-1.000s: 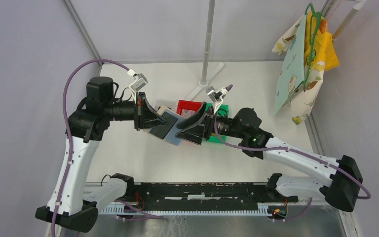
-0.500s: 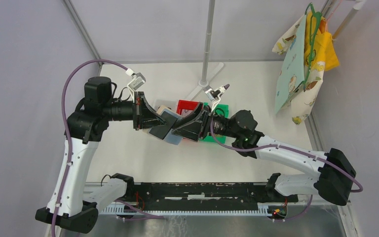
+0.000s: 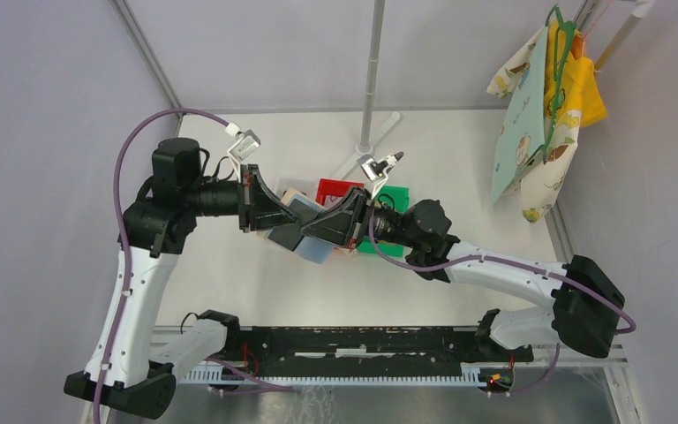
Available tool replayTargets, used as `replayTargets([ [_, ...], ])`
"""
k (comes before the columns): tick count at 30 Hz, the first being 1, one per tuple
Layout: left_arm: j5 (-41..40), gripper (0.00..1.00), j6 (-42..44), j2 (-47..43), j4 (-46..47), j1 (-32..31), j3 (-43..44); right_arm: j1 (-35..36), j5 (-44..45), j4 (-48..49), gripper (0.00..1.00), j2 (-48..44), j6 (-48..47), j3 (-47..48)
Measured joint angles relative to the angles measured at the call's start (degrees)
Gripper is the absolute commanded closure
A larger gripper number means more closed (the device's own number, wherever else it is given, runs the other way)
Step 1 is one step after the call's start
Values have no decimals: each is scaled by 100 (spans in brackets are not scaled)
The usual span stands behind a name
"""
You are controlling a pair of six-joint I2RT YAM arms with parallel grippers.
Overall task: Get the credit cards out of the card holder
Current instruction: Remove the credit card from the card holder.
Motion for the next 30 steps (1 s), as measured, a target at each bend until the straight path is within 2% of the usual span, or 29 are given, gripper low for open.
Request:
replayTargets([
  [3, -90, 84, 13, 11, -98, 0, -44, 9, 85, -9, 100, 92, 68, -2],
  [6, -85, 79, 50, 42, -166, 0, -42, 20, 175, 11, 100, 90, 98, -61],
  [12, 286, 77, 44, 258, -267, 81, -28, 42, 269, 96, 100, -26, 79, -275],
  [16, 568, 71, -11, 302, -229, 197, -9, 42, 267, 214, 100, -98, 79, -433],
  [23, 885, 96, -284, 299, 35, 293, 37, 46, 264, 382, 100, -229, 79, -518],
  [26, 931, 98, -372, 299, 111, 317, 37, 57, 273, 404, 89, -284, 76, -555],
  [30, 1078, 98, -442, 302, 192, 420, 39, 66, 267, 426, 81, -330, 74, -616],
])
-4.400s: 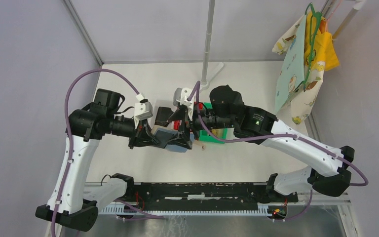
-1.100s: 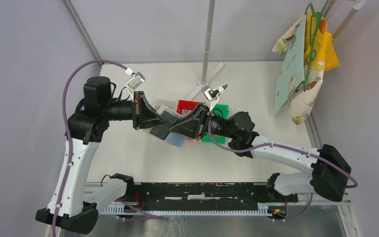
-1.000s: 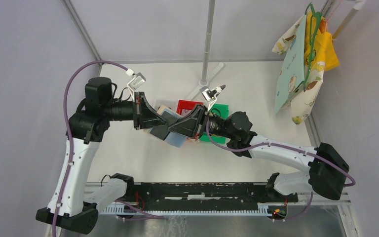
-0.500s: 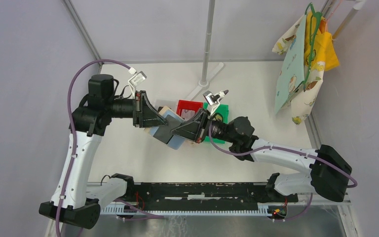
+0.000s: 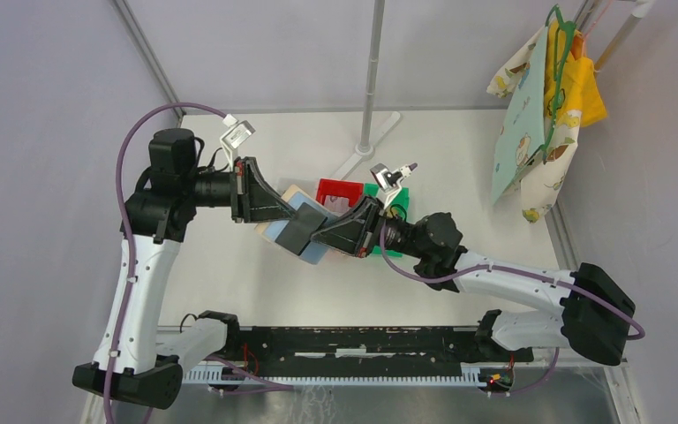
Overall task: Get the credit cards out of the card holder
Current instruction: Remove the credit card from the card holder.
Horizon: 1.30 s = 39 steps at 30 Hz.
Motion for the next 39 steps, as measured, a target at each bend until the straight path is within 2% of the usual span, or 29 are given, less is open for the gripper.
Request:
replayTargets([
  [8, 118, 98, -98, 4, 96, 98, 4, 0, -4, 278, 80, -11, 94, -61],
  [12, 140, 98, -120, 4, 98, 118, 4, 0, -22, 422, 94, 20, 157, -61],
  [15, 153, 98, -160, 4, 98, 131, 4, 0, -26, 476, 100, 46, 190, -61],
  [27, 273, 98, -238, 20, 96, 192, 9, 0, 52, 551, 100, -120, 188, -382],
  [28, 271, 98, -238, 20, 96, 192, 11, 2, 63, 551, 96, -120, 190, -382],
  [30, 271, 98, -240, 20, 98, 199, 15, 7, 63, 551, 78, -118, 197, -382],
  [33, 267, 98, -243, 20, 98, 208, 17, 22, 63, 555, 71, -90, 216, -374],
  [35, 262, 98, -243, 20, 98, 210, 17, 46, 61, 562, 72, -20, 223, -321],
  [39, 247, 98, -243, 22, 98, 216, 17, 92, 59, 581, 87, 138, 280, -173],
])
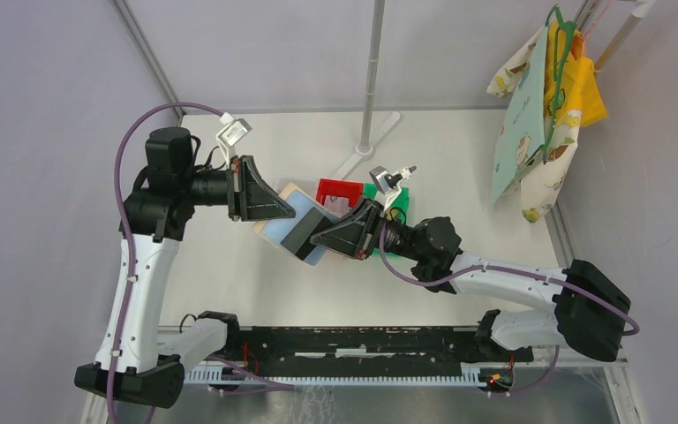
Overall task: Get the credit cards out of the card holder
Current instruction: Remove the credit card from the card holder.
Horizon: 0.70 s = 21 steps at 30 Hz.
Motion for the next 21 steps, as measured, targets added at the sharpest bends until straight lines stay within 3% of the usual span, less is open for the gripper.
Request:
replayTargets([
  [3, 0, 98, 0, 2, 0, 4, 0, 0, 0, 13, 100, 31, 31, 24],
  [9, 0, 98, 0, 42, -2, 39, 24, 0, 9, -103, 100, -46, -15, 17],
  [16, 2, 98, 2, 92, -17, 68, 175, -90, -13, -750, 100, -802, -315, -345],
  [21, -28, 98, 229, 125, -201, 68, 428, -691, -254, -1681, 100, -1453, -520, -496],
])
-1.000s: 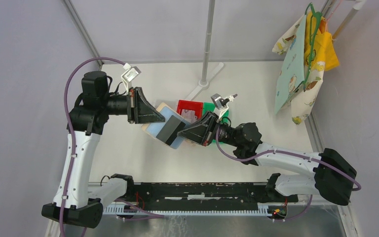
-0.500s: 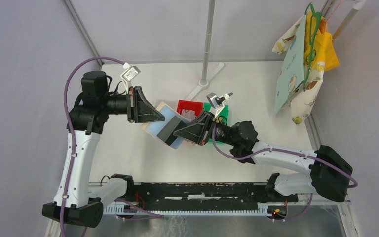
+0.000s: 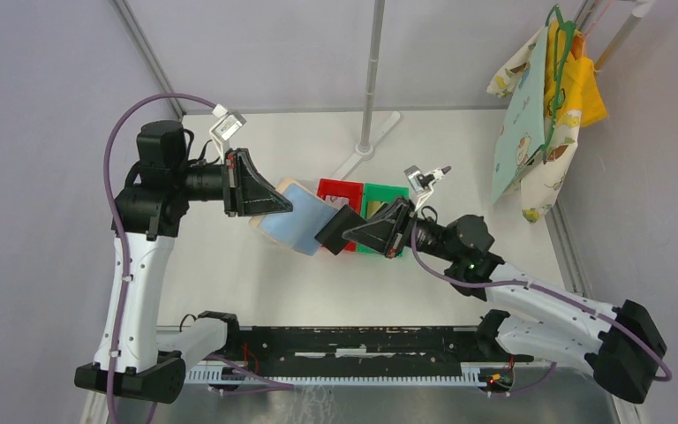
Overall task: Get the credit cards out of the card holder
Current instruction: Place the credit card in the storage box.
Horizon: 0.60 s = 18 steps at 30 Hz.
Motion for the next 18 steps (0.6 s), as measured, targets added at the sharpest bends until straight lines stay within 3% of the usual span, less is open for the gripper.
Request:
replayTargets([
  [9, -308, 98, 999, -81, -629, 0, 385, -1080, -109, -2430, 100, -841, -984, 175],
  [13, -544, 98, 1458, -164, -918, 0, 398, -1202, -90, -3405, 100, -435, -1460, 743],
  [18, -586, 98, 1720, -199, -1075, 0, 444, -1224, -63, -3803, 100, 557, -1847, 1373],
])
